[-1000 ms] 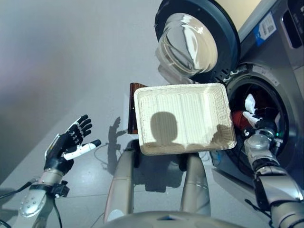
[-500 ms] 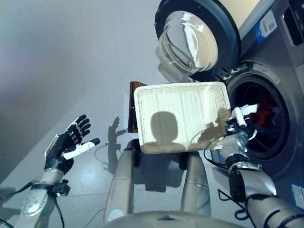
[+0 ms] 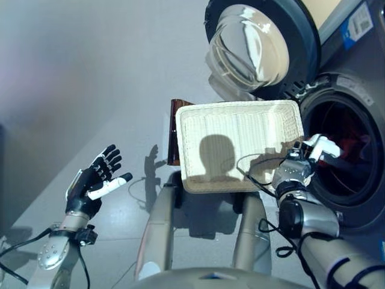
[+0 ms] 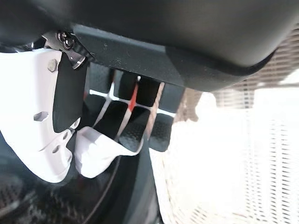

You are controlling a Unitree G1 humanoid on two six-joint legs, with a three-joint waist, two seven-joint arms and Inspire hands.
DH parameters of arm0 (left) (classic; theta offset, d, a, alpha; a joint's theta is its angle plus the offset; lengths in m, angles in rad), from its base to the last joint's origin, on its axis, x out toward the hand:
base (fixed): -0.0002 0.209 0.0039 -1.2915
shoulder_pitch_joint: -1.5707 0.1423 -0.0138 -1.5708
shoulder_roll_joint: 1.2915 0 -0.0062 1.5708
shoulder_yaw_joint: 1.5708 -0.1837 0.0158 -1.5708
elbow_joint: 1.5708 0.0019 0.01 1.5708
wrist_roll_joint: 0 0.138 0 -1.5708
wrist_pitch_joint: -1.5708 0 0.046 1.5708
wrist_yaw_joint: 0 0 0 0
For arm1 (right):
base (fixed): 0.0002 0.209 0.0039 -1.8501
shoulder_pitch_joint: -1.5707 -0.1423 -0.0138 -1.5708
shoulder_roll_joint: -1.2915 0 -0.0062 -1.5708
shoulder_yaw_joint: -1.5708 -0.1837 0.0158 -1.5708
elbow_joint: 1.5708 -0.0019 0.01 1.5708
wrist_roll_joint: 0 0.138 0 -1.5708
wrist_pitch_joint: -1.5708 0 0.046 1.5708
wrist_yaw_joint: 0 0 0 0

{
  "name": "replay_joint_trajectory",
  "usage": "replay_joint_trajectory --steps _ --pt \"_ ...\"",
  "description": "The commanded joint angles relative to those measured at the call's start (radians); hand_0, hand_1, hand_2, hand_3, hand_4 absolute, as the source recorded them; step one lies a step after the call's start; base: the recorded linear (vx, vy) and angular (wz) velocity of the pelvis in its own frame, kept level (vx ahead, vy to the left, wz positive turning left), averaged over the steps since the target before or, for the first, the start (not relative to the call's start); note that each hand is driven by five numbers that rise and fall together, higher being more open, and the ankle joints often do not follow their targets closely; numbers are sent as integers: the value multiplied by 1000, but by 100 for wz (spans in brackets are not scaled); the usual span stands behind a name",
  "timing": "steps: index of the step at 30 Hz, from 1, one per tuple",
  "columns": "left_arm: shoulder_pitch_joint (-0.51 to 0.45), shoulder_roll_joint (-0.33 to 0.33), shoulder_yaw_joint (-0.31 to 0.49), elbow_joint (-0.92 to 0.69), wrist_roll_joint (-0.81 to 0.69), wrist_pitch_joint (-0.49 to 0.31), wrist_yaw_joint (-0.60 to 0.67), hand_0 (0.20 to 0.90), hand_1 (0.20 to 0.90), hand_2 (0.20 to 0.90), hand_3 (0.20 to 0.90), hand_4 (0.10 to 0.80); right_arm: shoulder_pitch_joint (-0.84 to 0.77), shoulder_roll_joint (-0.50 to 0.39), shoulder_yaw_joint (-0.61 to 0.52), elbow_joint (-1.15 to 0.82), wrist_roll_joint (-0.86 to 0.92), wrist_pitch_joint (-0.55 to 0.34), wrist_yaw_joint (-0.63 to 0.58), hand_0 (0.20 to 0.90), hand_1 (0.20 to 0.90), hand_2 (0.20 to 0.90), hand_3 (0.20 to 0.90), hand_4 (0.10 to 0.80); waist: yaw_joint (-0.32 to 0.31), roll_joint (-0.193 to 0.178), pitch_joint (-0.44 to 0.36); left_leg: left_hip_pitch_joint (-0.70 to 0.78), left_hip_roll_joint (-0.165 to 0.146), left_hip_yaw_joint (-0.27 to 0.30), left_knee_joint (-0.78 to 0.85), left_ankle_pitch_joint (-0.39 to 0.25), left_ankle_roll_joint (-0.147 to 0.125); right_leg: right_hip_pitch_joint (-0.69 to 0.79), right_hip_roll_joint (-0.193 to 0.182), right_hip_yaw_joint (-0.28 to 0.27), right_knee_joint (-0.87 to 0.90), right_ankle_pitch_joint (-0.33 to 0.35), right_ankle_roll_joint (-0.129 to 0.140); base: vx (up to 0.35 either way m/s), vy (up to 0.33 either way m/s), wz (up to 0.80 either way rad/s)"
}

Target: Pick up the clothes and place them into the washing machine

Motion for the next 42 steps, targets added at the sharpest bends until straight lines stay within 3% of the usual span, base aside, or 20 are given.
replay_joint_trajectory --steps 1,15,25,29,35,36,37,42 --pt "-25 29 32 -73 -33 -77 20 900 900 900 900 800 -61 -110 -17 -60 -19 -108 -36 200 200 200 200 300 4 6 -33 -26 19 -17 -177 108 -38 -20 -40 49 -70 38 30 0 0 0" --pt "5 60 41 -91 -67 -64 19 900 900 900 900 800 -70 -346 -74 -97 -80 -198 -181 200 200 200 200 300 -22 33 -42 -55 31 -12 -174 134 -40 -71 -35 62 -44 50 21 -8 -6 0" --pt "15 77 61 -100 -84 -73 12 900 900 900 900 800 -88 -488 -60 -66 -135 -203 -229 200 200 200 200 300 -32 40 -59 -59 38 -15 -169 119 -50 -83 -32 66 -26 26 24 1 -6 -2" --pt "27 73 67 -111 -91 -73 11 900 900 900 900 800 -97 -500 -33 -91 -141 -213 -212 200 200 200 200 300 -38 40 -55 -75 42 -10 -166 140 -47 -99 -27 66 -27 50 18 -6 1 -1" --pt "26 70 68 -102 -93 -74 19 900 900 900 900 800 -95 -478 -26 -100 -119 -246 -192 200 200 200 200 300 -43 31 -60 -70 43 -9 -159 117 -50 -95 -26 66 -17 31 22 -1 1 0" --pt "27 71 67 -97 -91 -72 20 900 900 900 900 800 -91 -473 -31 -98 -122 -242 -200 260 260 260 260 343 -45 30 -55 -77 44 -8 -163 137 -46 -101 -25 62 -22 49 17 -66 9 0" --pt "26 74 70 -93 -91 -74 23 900 900 900 900 800 -90 -475 -30 -80 -134 -237 -213 900 900 900 900 800 -44 28 -56 -76 43 -8 -161 135 -46 -99 -25 61 -20 47 17 0 0 0" --pt "24 76 68 -94 -95 -76 25 900 900 900 900 800 -102 -458 -23 -64 -141 -228 -231 900 900 900 900 800 -44 24 -56 -79 42 -9 -156 132 -45 -102 -22 60 -21 48 16 13 4 0"
